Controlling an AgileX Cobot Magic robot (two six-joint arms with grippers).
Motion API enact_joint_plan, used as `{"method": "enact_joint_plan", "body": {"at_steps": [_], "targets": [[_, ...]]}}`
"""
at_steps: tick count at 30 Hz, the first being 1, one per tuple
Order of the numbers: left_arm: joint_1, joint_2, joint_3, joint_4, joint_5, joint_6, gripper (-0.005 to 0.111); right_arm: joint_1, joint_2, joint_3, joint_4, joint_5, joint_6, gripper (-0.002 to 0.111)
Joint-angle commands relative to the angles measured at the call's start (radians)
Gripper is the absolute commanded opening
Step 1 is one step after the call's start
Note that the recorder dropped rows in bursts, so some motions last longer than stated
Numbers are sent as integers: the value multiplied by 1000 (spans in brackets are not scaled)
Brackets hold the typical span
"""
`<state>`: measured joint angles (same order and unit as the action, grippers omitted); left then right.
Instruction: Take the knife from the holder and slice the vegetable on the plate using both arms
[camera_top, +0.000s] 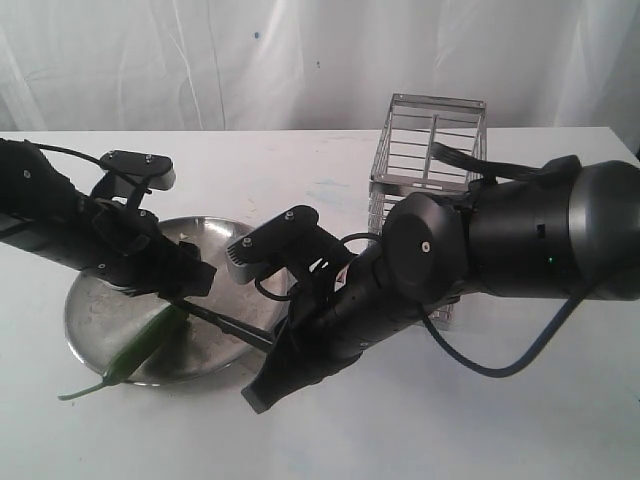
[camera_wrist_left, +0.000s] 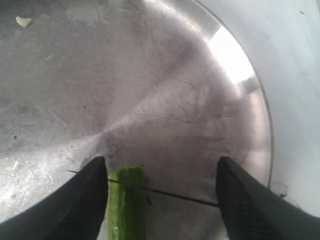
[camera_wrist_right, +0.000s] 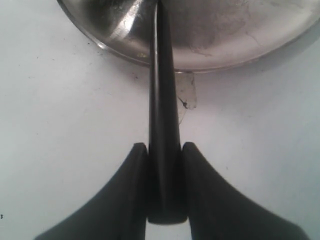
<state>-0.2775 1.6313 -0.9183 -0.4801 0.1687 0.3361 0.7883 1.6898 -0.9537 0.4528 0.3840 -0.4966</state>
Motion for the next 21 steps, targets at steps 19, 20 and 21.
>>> {"method": "enact_joint_plan", "body": {"at_steps": [19,20,21], "targets": [[-5,135,-2,-6,59,60,61,0,-3,-3,1,39,3,0],[-5,124,-4,-6,58,60,60,0,-3,-3,1,39,3,0],[-5,107,-4,-6,53,60,60,0,-3,-3,1,39,3,0]]}}
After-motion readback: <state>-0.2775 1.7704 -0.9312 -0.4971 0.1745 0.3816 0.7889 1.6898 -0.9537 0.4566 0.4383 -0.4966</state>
